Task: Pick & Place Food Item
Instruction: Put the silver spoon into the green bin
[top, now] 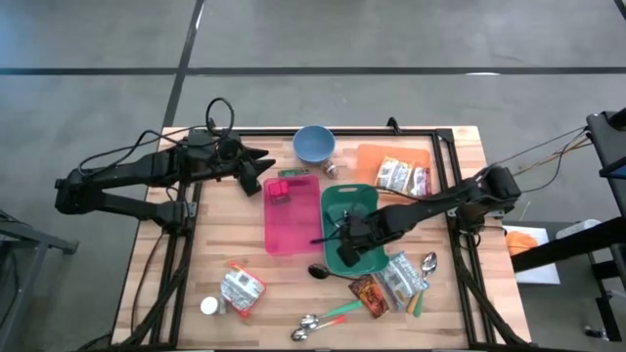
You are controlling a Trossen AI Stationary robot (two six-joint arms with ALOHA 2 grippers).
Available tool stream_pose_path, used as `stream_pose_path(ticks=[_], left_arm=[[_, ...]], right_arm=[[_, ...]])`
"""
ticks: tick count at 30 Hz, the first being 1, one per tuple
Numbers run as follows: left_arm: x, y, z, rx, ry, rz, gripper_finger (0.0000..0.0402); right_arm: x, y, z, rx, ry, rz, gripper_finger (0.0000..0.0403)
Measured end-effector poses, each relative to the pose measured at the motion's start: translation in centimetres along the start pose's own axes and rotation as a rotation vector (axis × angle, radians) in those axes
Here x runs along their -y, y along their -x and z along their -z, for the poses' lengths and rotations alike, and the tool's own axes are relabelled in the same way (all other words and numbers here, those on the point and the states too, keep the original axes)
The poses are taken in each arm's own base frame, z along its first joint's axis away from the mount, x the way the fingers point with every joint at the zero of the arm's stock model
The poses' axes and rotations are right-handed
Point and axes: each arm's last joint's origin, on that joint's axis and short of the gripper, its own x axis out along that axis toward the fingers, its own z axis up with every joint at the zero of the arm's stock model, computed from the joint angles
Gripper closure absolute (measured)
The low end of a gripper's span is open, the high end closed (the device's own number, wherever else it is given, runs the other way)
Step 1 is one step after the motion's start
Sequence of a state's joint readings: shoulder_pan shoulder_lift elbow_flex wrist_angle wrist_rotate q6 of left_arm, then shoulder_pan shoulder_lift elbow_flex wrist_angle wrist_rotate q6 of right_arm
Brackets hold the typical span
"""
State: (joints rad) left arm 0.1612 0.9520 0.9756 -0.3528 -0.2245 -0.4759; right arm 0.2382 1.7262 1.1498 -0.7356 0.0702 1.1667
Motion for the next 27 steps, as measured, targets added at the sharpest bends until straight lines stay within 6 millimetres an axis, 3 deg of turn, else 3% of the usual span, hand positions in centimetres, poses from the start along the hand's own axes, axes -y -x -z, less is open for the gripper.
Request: stream_pose_path(ticks=[12,27], left_arm=[[0.0,0.0,0.1,-0.007,-0.002,-0.003,0.019],[-0.1,0.0,0.1,-0.013,0.016,-0.006,0.019]], right_arm=[[-1.0,-2.2,0.0,-0.137,0.062,0.04,0.0395],[-0.7,-2.4,-0.1,-0.189,0.114,0.019,0.0394]])
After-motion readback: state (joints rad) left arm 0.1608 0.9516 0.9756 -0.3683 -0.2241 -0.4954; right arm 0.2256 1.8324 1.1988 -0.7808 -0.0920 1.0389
